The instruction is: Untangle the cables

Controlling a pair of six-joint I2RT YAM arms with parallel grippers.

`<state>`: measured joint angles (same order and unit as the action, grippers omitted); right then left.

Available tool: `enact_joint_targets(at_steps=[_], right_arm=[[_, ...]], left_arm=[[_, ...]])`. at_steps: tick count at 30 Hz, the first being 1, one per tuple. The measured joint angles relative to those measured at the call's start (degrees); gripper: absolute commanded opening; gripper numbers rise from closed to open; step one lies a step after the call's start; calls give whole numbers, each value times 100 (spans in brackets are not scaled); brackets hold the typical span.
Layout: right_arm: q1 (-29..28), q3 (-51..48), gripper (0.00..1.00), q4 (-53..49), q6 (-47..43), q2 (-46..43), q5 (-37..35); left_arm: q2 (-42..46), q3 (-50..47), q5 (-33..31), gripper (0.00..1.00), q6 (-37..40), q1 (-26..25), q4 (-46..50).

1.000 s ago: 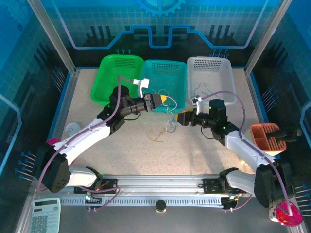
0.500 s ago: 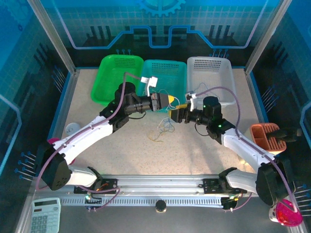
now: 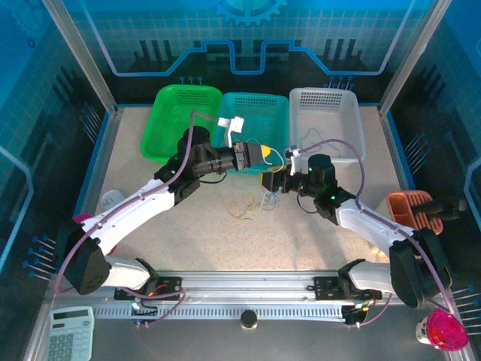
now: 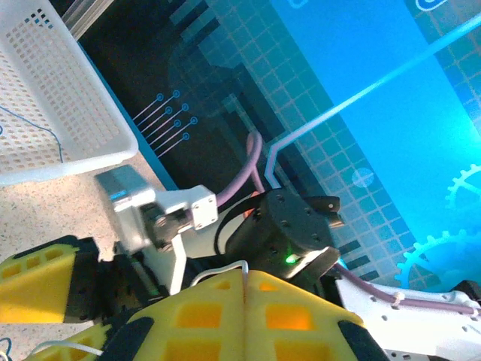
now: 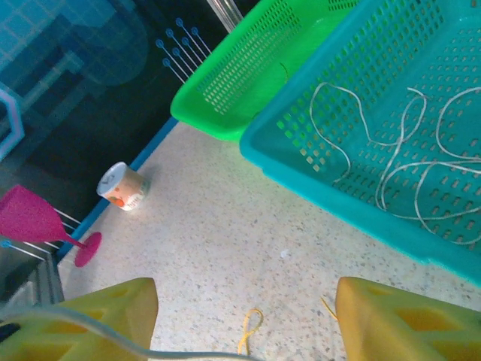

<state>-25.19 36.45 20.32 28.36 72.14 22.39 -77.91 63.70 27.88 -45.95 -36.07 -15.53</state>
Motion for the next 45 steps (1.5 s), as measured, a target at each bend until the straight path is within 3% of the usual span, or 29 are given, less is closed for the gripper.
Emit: enact_joint_targets(at_steps=[6,11,22,31,35,45], right_arm=[[-4,-251,25,293,46,404,-186],[-4,-457,19,586,127,857,-304],[-4,-901,23,1069,234,1204,-468],[-4,-1086,46,1056,358,1005,-538],[-4,-1088,52,699,293,354,-610],[221,-577,56,-1233,70,-813,-1132]], left_arm=[[2,326,-90,0,-199,-9,-46],[2,966,-133,0,-216,-9,24],[-120,2850,-170,0,-20,282,407],[-855,3593,-170,0,214,776,680],[-1318,3764,-173,0,354,981,826],[-2457,4092,-302,0,610,1353,1141]])
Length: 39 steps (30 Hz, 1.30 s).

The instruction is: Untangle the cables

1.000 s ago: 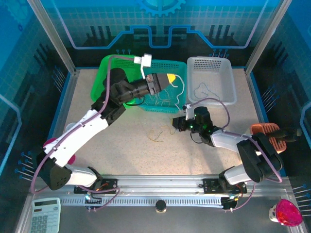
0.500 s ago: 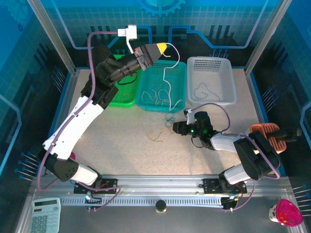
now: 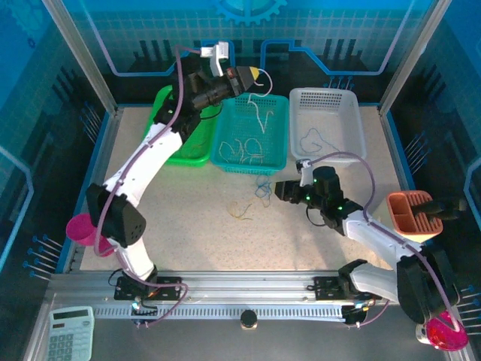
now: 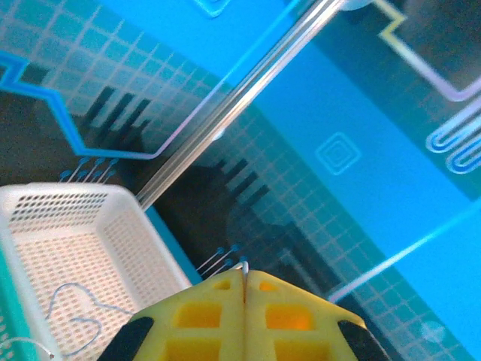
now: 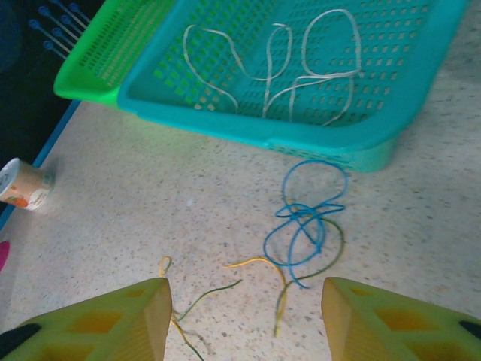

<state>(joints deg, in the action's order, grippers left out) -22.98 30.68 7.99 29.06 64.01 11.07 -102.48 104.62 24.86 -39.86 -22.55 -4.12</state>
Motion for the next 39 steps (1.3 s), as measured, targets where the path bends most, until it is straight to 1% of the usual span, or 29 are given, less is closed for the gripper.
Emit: enact_joint_targets(at_steps=[1,2,3,4,5,6,8,9,14,19,22,26,30,34,37,39], right_arm=[[44,24,56,-129,-2,-63,-22],[90,46,56,-271,-7,-125,-39],[125,61,56,-389,-13,-181,-55],[144,66,57,-485,-15,-232,-66],[170,72,57,-608,-15,-286,-66],[184,83,57,-708,-15,-332,-79],[210,105,57,-844,-15,-391,-87],[216,122,57,-920,-17,-413,-92],[219,203,57,-1102,-37,-455,-103],[219,258,58,-1117,-42,-374,-98],[219,297,58,-1095,-44,-181,-96],[214,365,57,-1088,-63,192,-57],[162,461,57,-1001,-72,601,-61],[-9,647,57,-846,-83,1095,-151],[-164,767,57,-643,-81,1482,-278],[-247,833,57,-514,-76,1735,-365]], left_arm=[[-105,0,-20,1,20,22,31],[-221,0,-46,5,66,42,79],[-330,-2,-68,18,107,59,140],[-424,-2,-79,34,146,70,186],[-522,-9,-111,54,212,85,247],[-603,-17,-116,72,258,98,310],[-686,-57,-133,96,345,105,479],[-699,-76,-140,99,393,107,577],[-662,-155,-146,99,514,107,708],[-109,-656,-107,99,529,105,726],[584,-1423,-94,99,433,81,546],[1591,-2756,-107,99,225,-24,116],[2343,-4129,-203,99,-39,-116,-269],[2903,-5455,-494,99,-380,-125,-579],[3176,-5993,-656,99,-570,-125,-667],[3333,-6131,-741,99,-682,-125,-699]])
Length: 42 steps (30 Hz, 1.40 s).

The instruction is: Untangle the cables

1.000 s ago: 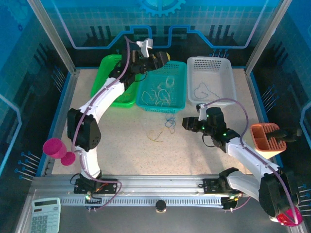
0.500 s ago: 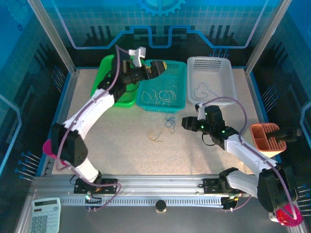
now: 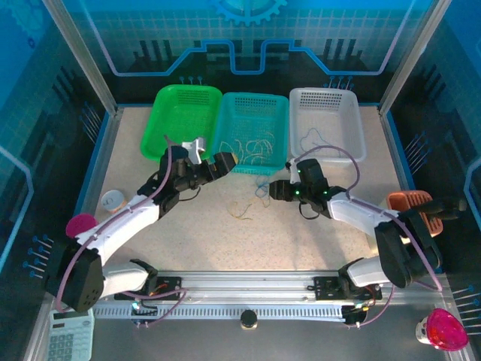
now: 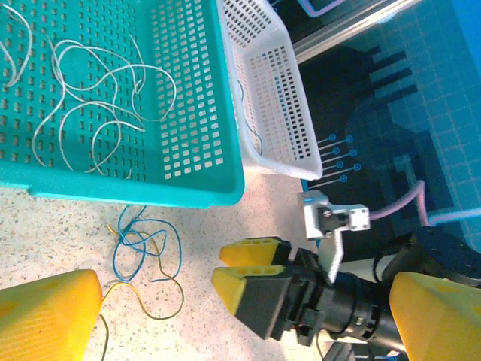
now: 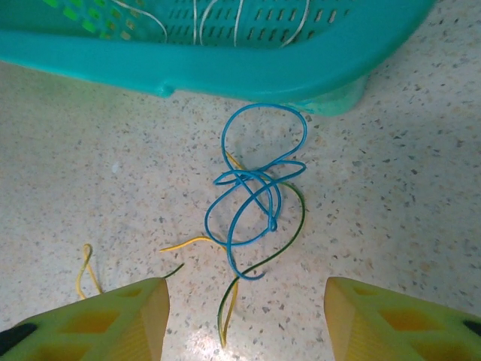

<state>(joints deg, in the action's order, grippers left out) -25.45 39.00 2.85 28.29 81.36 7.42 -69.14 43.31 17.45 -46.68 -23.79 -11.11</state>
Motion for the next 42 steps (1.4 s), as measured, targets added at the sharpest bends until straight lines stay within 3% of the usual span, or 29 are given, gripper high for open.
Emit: enact_joint_targets(at_steps=[13,24,32,42], right_arm=[[-155,227,43,1067,343,1370,-472],[-385,326,6,1414,483,1473,-457],[-645,-402,7,1287,516,304,-422],[-680,-588,37,911,376,-4,-494]], left_arm=[[409,-31,-184,99,-146,0,-186],[407,-31,-186,99,-149,0,-192],[411,-63,-184,99,-149,0,-195],[463,-201,-184,99,-149,0,-208]])
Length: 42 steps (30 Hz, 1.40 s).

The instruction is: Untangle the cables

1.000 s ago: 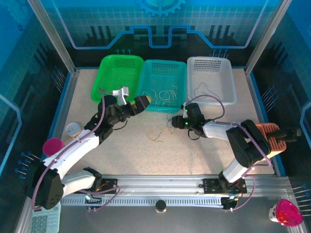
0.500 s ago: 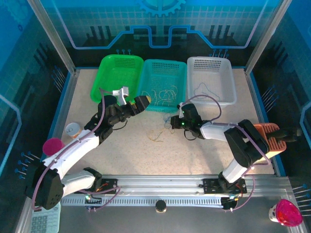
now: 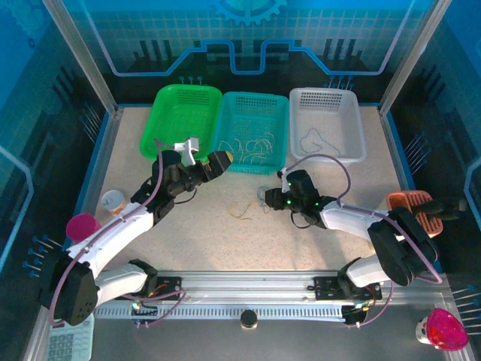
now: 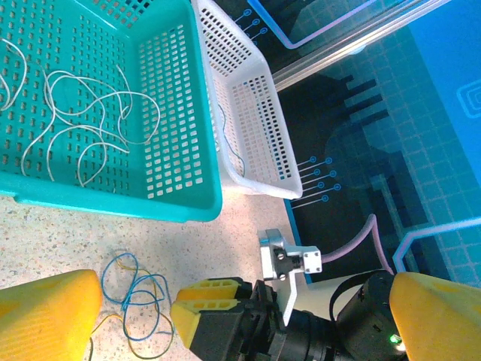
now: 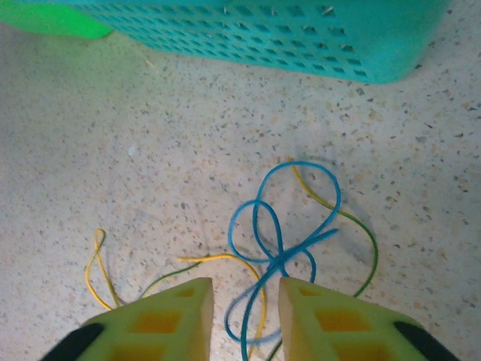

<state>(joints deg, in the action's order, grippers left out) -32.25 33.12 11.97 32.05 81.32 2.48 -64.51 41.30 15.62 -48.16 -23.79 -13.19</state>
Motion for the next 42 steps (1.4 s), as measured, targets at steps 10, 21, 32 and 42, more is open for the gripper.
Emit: enact_joint_targets(at_steps=[10,21,32,42], right_arm=[[0,-129,43,-321,-155,-232,-214],[-24,-133,47,-619,-350,-743,-258],[-162,-85,34,-660,-483,-254,-304],[-162,68,2,-647,-629,-17,-358]], left_arm=[[83,0,0,99,0,0,2],[83,0,0,99,0,0,2],[83,0,2,99,0,0,2],[83,0,2,99,0,0,2]])
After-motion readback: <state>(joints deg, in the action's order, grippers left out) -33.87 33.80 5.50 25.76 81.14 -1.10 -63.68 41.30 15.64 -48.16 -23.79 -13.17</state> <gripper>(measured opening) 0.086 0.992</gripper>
